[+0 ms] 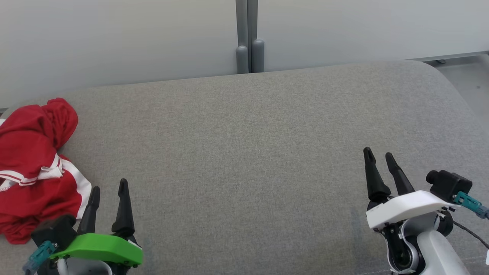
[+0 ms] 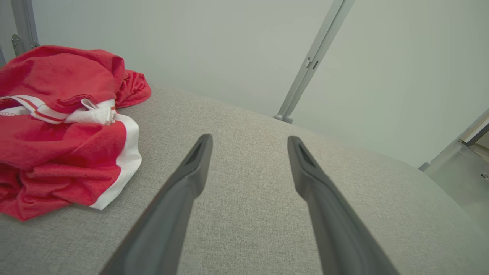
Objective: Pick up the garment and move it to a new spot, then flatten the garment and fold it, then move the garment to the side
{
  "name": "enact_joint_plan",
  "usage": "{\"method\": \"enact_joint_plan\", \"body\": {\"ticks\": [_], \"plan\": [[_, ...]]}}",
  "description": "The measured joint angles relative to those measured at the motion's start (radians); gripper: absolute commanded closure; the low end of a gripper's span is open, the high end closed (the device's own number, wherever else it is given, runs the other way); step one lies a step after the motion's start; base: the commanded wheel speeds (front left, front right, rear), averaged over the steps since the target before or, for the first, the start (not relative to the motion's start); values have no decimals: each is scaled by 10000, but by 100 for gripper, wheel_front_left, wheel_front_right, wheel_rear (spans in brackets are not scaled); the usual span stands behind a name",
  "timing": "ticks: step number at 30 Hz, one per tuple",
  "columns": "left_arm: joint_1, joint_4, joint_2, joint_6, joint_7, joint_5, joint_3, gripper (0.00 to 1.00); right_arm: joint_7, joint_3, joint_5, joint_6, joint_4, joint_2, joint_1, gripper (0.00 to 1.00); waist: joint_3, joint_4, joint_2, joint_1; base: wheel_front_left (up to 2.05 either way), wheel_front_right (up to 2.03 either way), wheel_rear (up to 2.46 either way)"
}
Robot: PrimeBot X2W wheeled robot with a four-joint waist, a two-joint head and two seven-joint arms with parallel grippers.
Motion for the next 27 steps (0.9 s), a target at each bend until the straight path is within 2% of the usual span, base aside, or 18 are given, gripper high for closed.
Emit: {"method": "enact_joint_plan", "body": {"ticks": [27], "plan": [[519,-293,-13,598,-871,3507,-282,0,-865,922,-3810,-533,-280,-121,12,0,-183,17,0,0,0,0,0]]}}
